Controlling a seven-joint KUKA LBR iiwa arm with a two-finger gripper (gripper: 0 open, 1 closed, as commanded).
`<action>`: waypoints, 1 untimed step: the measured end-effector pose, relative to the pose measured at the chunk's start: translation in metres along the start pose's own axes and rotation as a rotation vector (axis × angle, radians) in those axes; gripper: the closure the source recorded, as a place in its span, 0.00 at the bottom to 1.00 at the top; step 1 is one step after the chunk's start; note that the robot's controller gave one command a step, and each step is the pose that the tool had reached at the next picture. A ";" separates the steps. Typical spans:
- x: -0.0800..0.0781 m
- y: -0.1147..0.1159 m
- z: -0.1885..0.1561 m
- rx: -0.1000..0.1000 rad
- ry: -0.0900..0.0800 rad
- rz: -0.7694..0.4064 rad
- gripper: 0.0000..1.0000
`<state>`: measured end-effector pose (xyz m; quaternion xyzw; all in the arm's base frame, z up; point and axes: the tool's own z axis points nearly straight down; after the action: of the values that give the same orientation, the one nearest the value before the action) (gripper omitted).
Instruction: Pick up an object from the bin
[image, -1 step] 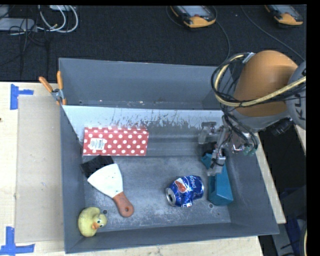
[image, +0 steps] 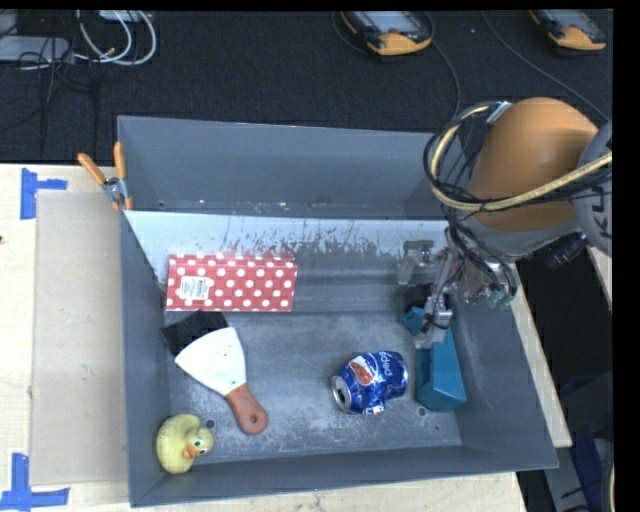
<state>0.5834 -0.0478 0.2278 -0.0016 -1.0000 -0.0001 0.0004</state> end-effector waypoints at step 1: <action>0.013 0.008 0.048 0.000 -0.002 -0.027 0.00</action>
Offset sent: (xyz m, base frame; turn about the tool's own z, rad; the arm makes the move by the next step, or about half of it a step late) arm -0.0584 0.0020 -0.0957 -0.0447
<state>0.5707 -0.0398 0.1800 0.0118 -0.9999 -0.0001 -0.0008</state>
